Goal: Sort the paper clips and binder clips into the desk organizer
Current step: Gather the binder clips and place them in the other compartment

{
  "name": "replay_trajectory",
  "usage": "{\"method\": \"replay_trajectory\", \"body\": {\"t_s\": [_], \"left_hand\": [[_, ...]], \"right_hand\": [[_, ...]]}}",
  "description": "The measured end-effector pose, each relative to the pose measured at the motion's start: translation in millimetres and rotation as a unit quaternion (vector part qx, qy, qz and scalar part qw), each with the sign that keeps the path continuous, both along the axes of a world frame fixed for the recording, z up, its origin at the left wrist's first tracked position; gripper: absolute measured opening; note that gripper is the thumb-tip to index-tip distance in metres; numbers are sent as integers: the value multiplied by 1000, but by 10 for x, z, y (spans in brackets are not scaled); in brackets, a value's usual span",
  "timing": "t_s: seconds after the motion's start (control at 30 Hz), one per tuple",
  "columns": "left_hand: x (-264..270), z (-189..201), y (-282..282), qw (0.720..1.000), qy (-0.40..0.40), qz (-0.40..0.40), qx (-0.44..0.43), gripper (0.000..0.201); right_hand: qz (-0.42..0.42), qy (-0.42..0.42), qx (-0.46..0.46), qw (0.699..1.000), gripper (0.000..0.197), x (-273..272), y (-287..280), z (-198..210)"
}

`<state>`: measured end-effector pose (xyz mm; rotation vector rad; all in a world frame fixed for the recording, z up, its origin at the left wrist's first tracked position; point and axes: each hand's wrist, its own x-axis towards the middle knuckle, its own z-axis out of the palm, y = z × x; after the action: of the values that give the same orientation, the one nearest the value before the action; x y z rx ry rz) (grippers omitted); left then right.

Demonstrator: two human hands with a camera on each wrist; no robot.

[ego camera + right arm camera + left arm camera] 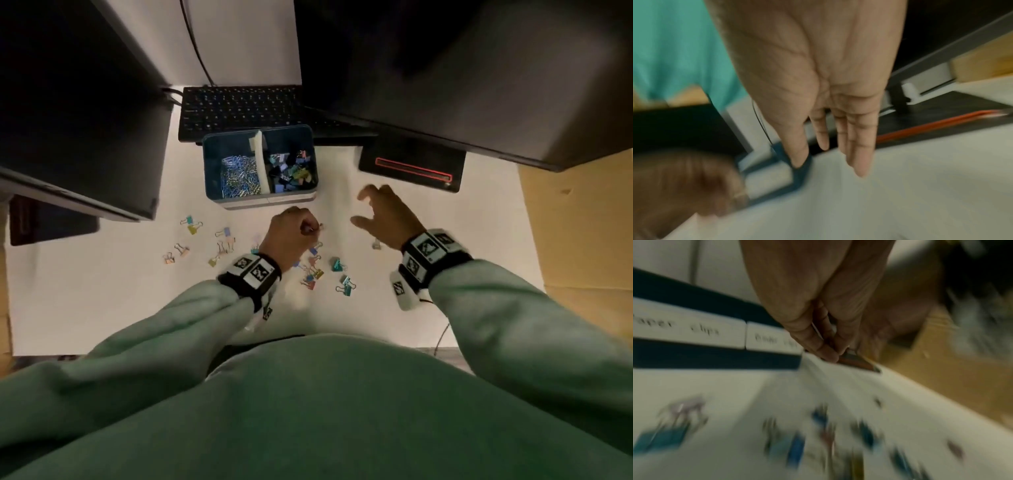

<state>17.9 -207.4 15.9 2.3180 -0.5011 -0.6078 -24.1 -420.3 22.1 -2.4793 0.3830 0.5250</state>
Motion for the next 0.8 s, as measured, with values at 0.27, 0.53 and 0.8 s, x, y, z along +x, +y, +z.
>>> {"method": "replay_trajectory", "body": {"t_s": [0.27,0.53,0.8], "left_hand": [[766,309,-44,992,-119,-16,37,30],[-166,39,230,959,-184,-138,166,55],[6,-25,161,970,-161,-138,124,53]], "right_hand": [[68,27,18,997,75,-670,192,-447],[250,46,-54,966,65,-682,603,-558],[187,40,-26,981,39,-635,619,-570]]}}
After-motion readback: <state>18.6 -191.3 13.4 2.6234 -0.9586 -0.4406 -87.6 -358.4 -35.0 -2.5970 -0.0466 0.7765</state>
